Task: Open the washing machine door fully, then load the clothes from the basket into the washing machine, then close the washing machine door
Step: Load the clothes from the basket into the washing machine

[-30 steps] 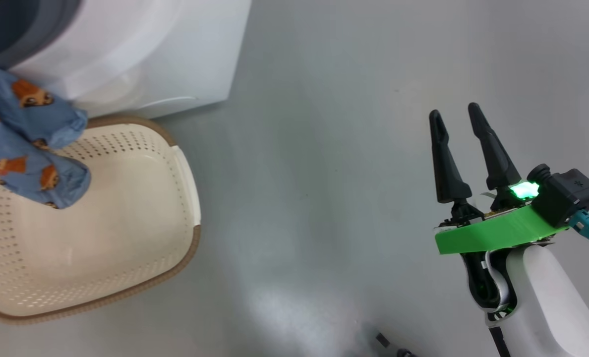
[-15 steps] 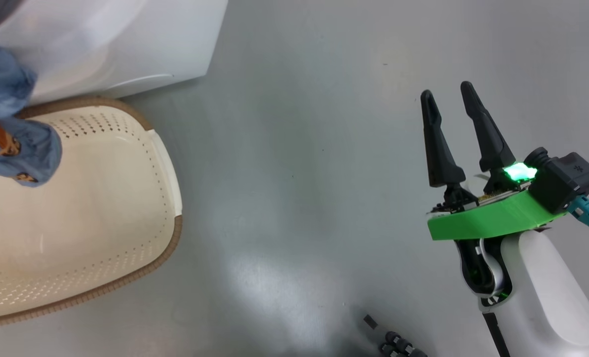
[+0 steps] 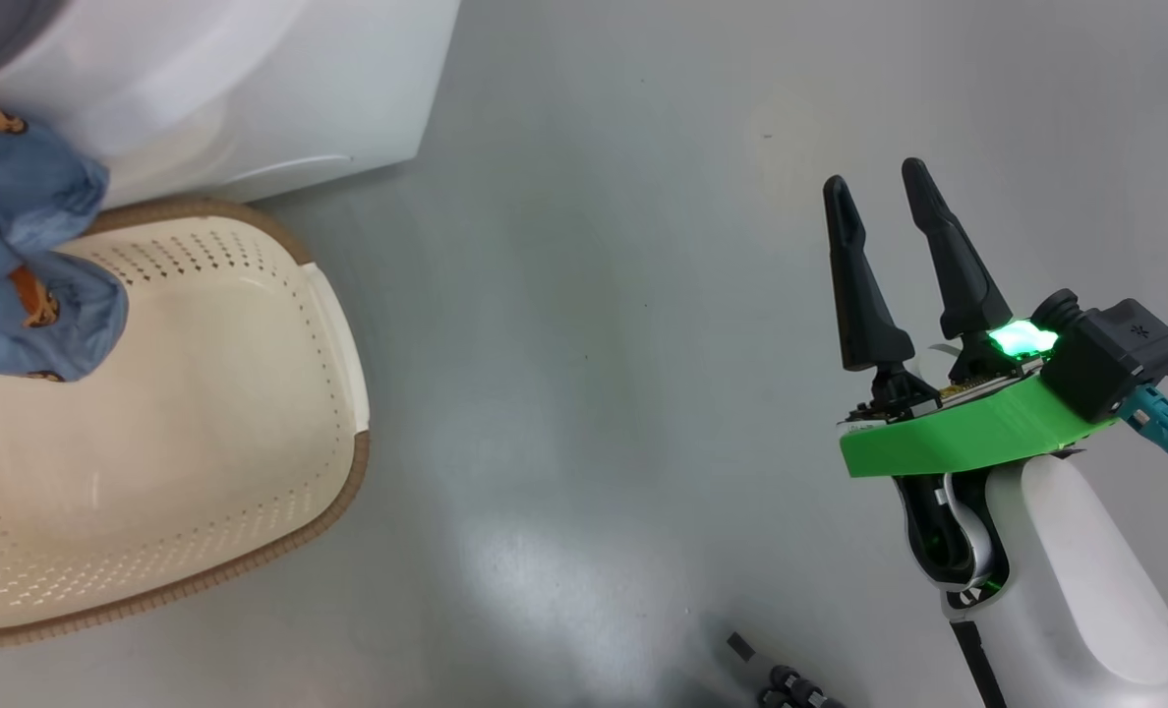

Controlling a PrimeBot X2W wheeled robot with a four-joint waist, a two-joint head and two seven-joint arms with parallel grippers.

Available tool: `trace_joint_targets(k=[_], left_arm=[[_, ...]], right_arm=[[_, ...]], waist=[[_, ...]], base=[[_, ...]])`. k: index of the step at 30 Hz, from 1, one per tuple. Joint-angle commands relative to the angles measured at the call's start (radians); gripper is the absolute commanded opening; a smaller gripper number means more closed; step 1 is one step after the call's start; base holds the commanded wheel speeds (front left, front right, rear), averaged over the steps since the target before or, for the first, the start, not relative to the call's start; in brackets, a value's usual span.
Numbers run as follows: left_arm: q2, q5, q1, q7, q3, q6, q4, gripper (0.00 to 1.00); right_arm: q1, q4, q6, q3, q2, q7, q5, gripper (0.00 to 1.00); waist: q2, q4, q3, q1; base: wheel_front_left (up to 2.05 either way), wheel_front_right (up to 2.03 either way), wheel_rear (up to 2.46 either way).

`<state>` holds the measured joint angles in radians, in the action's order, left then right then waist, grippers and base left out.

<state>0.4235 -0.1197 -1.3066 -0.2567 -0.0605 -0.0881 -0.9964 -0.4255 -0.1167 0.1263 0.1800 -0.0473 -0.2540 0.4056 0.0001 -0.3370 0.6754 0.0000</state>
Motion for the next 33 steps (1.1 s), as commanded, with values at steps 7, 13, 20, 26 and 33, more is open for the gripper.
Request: trace_joint_targets(k=[7,13,20,26,33], left_arm=[[0.044,0.026,-0.064,0.072,0.034,-0.002,-0.182,0.91],[0.041,0.017,-0.097,0.06,0.04,0.005,-0.239,1.0],[0.02,-0.027,-0.083,0.007,0.018,-0.005,-0.245,1.0],[-0.009,-0.066,-0.007,-0.004,-0.014,-0.01,-0.15,1.0],[-0.055,-0.095,0.147,-0.005,-0.089,0.002,0.066,1.0]], right_arm=[[0.021,0.016,0.004,0.016,-0.003,-0.008,0.01,1.0],[0.024,0.014,0.004,0.016,-0.003,-0.008,0.009,1.0],[0.032,0.013,0.004,0.008,-0.003,-0.008,0.001,1.0],[0.033,0.012,0.004,0.003,-0.003,-0.008,-0.005,1.0],[0.035,0.012,0.004,-0.005,-0.012,-0.008,-0.01,1.0]], waist=[[-0.0001,0.007,-0.023,0.0],[-0.0001,0.009,-0.035,0.0],[-0.0001,0.021,-0.055,0.0],[-0.0001,0.04,-0.066,0.0],[-0.0001,0.058,-0.087,0.0]], base=[[0.0,0.0,0.0],[0.0,0.0,0.0],[0.0,0.0,0.0],[0.0,0.0,0.0],[0.0,0.0,0.0]])
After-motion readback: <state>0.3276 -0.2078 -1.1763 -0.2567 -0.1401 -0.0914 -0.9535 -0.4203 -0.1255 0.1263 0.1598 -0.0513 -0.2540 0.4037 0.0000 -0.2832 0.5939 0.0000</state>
